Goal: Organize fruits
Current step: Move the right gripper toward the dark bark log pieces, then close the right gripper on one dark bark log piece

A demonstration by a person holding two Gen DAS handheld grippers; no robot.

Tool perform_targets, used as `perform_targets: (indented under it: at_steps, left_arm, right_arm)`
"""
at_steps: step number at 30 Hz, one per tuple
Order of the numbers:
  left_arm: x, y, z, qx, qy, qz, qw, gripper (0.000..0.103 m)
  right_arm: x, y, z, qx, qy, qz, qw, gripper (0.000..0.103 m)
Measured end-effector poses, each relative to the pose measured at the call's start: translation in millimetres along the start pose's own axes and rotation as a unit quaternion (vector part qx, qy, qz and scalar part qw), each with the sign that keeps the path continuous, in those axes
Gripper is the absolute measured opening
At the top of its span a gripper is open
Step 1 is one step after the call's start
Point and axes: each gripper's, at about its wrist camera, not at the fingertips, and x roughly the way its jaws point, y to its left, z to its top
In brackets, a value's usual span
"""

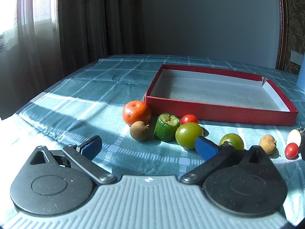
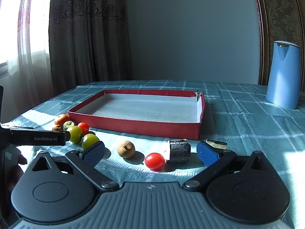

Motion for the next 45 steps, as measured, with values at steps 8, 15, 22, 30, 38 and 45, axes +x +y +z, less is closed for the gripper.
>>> perform_targets:
  at_steps: [8,15,22,30,38,45]
  left_arm:
    - [0,0,0,0.0,-0.001,0.001,1.0,0.103]
    - [0,0,0,0.0,0.0,0.001,1.0,0.103]
    - [0,0,0,-0.001,0.0,0.001,1.0,0.103]
    - [-2,2,-2,-0.004,-0.004,-0.005,1.0,0.103]
    - [-1,3,-1,-0.004,-0.001,-0.008,1.0,0.103]
    - [0,3,-1,-0.005,-0.002,-0.013,0.9999,0.103]
  right_arm:
    - [4,0,-1,0.0,0.008,-0.001,1.0,0.103]
    - [1,-3,-3,0.01,0.003,0.002,1.0,0.103]
    - [-4,-4,-2,0.008,-0.005,0.007,1.0,0.103]
    - [-26,-42,-6,0.005,-0.003,-0.026,1.0,0.103]
    - [-13,-66,3,0.018,0.009,-0.018,1.0,0.103]
    - [-2,-67,6,0.001,0.011,-0.02,1.0,0.086]
